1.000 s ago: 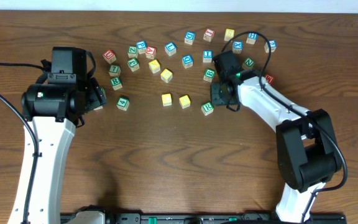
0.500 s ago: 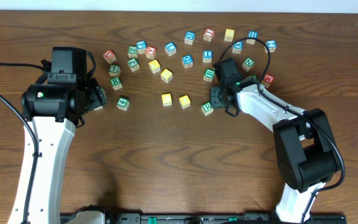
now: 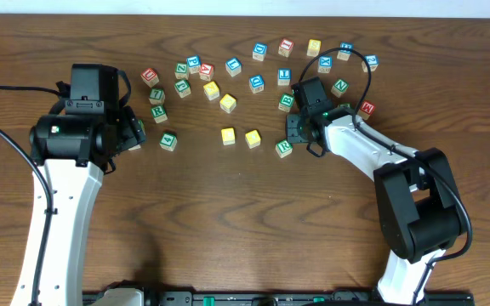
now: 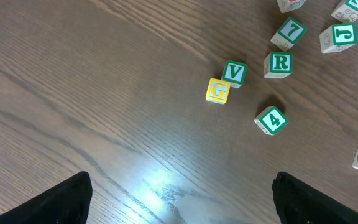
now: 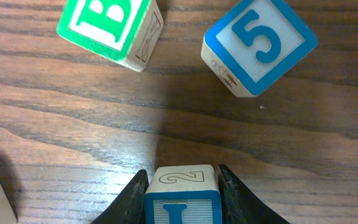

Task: Spell out CORL
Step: 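Carry the L block and set it right of the R block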

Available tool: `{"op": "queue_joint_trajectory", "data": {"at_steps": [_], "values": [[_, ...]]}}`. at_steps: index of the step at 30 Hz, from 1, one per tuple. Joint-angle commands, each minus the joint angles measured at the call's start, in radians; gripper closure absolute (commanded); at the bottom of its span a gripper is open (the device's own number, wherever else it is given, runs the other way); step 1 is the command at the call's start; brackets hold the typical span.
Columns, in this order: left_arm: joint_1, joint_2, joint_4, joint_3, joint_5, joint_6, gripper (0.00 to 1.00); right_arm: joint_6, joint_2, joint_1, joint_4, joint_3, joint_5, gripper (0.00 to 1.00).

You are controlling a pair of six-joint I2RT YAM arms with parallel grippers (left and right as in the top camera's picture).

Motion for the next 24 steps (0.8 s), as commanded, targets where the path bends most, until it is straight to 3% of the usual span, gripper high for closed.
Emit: {"op": "queue_joint_trajectory", "data": {"at_steps": [1, 21, 24], "values": [[0.004, 0.006, -0.003, 0.016, -0.014, -0.006, 0.09, 0.006, 0.002, 0.003, 0.003, 0.0, 0.0, 0.71], [0.004, 0.006, -0.003, 0.016, -0.014, -0.006, 0.09, 0.067, 0.002, 0.023, 0.0, 0.0, -0.01, 0.71], [0.004, 0.006, -0.003, 0.016, -0.014, -0.006, 0.09, 0.066, -0.002, 0.022, -0.005, 0.008, -0.01, 0.6]]}}
